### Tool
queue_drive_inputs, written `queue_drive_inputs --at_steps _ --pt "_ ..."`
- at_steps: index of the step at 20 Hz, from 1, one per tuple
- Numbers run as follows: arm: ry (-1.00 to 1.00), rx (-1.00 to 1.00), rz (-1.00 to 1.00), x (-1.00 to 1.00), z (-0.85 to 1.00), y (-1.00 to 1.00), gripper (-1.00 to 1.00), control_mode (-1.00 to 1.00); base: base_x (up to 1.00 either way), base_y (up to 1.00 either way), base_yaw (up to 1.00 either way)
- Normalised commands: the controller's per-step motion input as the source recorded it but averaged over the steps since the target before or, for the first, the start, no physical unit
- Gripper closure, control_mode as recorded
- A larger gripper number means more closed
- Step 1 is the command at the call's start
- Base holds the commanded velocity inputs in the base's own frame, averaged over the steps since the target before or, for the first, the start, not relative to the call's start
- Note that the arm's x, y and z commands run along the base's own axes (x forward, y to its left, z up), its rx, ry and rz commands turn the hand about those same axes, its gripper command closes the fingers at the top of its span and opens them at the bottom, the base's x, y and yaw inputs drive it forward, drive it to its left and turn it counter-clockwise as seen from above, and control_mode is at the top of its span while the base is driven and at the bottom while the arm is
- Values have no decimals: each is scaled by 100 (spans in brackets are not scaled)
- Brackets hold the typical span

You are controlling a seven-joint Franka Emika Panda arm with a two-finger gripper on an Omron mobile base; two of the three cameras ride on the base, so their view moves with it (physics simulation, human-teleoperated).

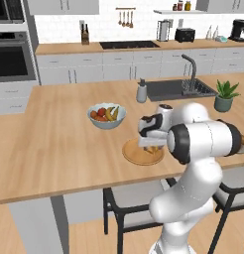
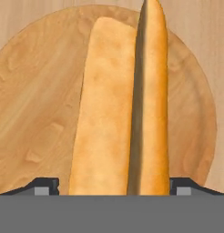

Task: Place one bun and one sausage from the bowl on each plate.

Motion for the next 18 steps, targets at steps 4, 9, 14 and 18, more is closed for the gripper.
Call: queue_drive_inputs --at_steps 4,9,14,18 --pt "-6 0 0 -24 74 0 -100 -100 0 0 0" --pt "0 0 0 -18 64 0 -100 -100 0 0 0" --pt "0 -1 -1 -60 83 17 -100 -100 0 0 0" --pt "-3 -7 0 -73 69 45 -100 -100 0 0 0"
